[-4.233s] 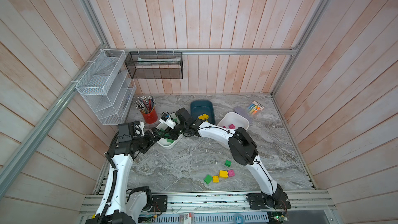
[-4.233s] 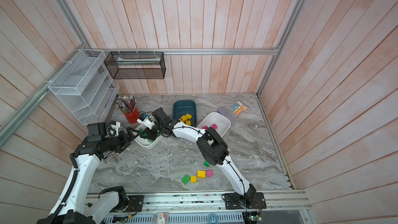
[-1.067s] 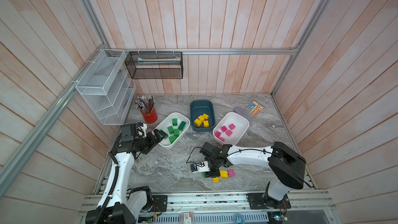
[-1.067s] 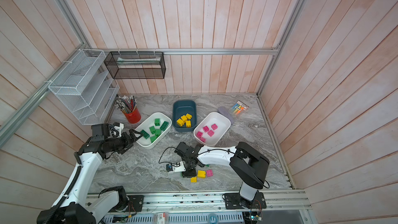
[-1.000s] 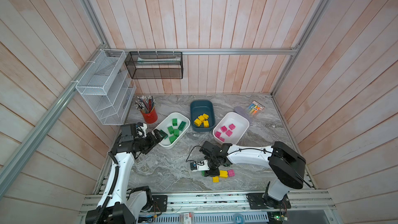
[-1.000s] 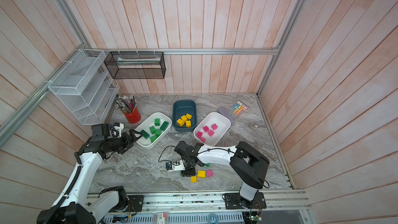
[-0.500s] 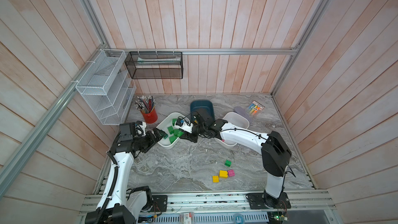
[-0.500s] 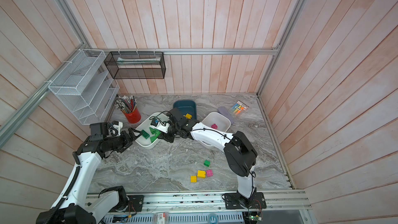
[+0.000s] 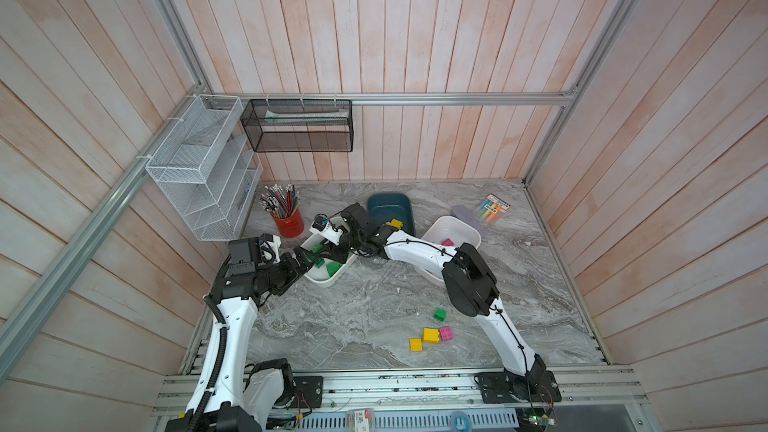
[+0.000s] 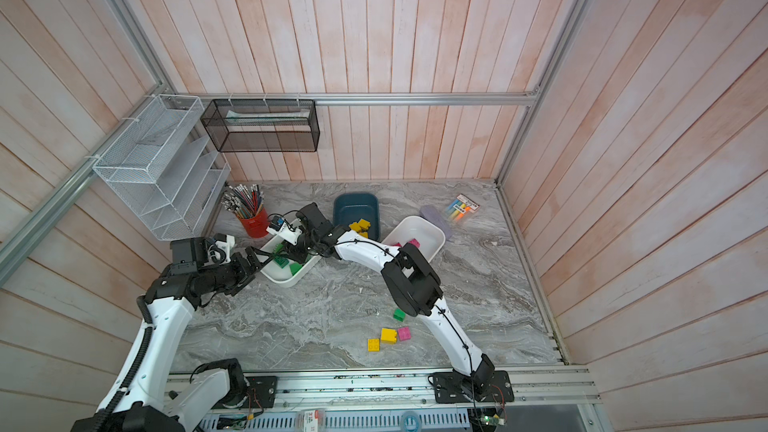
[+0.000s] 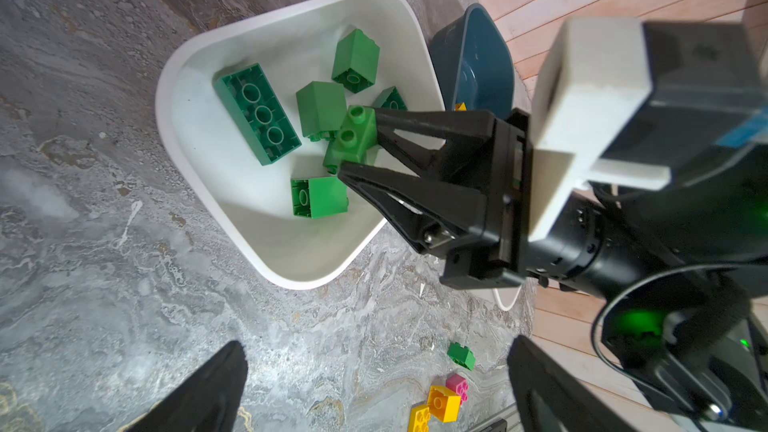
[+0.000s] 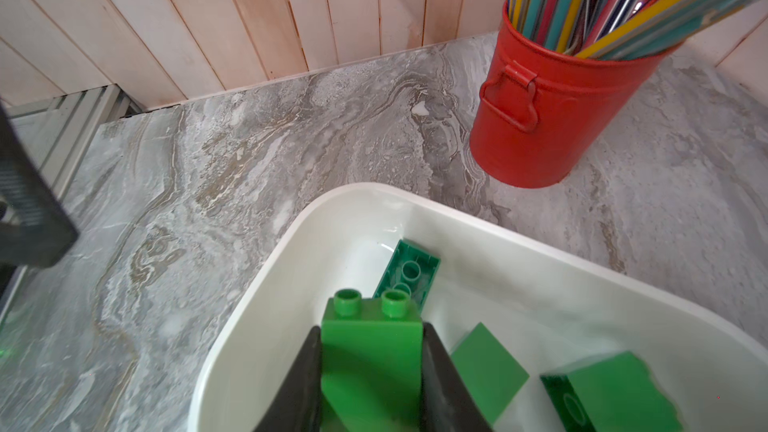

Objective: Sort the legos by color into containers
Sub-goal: 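Carry the green brick into the small white bin and release it, then return the right gripper to the pile and grasp the last green brick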

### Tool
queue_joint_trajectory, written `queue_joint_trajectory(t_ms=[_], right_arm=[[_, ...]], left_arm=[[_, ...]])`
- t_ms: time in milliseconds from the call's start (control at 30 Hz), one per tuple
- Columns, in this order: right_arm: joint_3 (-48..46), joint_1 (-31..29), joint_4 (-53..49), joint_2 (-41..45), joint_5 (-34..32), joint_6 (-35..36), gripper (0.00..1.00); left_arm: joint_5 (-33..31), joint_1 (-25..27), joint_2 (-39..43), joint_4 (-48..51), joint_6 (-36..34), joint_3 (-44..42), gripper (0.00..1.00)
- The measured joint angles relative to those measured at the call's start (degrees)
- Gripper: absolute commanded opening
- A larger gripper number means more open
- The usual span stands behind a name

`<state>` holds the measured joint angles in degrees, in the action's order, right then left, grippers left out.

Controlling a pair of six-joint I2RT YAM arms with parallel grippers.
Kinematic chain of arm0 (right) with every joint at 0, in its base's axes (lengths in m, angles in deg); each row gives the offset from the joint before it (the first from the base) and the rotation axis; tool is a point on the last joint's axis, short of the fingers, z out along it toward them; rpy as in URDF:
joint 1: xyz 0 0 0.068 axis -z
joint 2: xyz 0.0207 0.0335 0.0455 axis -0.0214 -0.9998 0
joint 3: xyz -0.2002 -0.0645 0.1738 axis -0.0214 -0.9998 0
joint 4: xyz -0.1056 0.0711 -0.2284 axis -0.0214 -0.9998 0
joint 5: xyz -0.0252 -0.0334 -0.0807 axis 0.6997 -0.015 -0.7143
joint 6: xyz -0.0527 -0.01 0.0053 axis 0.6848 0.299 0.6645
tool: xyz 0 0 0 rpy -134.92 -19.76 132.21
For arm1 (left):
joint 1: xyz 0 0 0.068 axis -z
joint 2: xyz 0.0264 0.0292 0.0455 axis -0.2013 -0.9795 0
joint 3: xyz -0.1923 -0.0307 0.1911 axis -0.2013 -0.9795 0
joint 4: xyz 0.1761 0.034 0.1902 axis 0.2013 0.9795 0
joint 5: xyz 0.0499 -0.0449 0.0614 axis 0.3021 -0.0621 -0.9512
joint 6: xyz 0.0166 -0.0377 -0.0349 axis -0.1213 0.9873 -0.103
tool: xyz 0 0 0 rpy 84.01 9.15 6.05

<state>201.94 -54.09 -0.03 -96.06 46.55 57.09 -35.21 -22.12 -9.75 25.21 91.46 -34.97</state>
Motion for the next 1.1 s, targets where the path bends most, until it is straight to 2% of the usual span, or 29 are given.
queue_joint_trajectory(t_ms=[33,167,333,433,533,767,933,1100], right_arm=[[0.90,-0.11,-0.22,-0.76,-0.26,-0.17,0.33],[4.81,-0.24,-2.08,-3.37,-1.88,-0.50,0.54],[5.03,0.35,-3.54,-2.78,-2.64,-0.20,0.57],[0.15,1.27,-4.13,1.27,-2.89,-0.07,0.59],[-8.68,2.54,-4.68,9.55,-3.21,0.50,0.61],[-30.38,5.03,-7.61,36.63,-6.40,0.61,0.63],[-42.66,6.12,-12.41,50.97,-11.69,-5.49,0.64],[-54.34,6.51,-19.06,60.72,-16.26,-13.40,0.64]], left_arm=[[0.00,0.00,0.00,0.00,0.00,0.00,1.00],[0.02,0.00,-0.04,-0.07,0.00,0.00,1.00],[0.07,0.00,-0.48,-0.31,0.00,0.00,1.00],[0.13,0.00,-0.94,-0.50,0.00,0.00,1.00],[0.39,0.00,-1.14,-1.01,0.00,-0.04,1.00],[2.10,0.00,-2.45,-3.19,0.04,-0.90,1.00],[3.80,0.00,-3.61,-5.11,0.68,-1.22,1.00],[5.60,0.24,-3.80,-6.82,1.75,-1.68,1.00]])
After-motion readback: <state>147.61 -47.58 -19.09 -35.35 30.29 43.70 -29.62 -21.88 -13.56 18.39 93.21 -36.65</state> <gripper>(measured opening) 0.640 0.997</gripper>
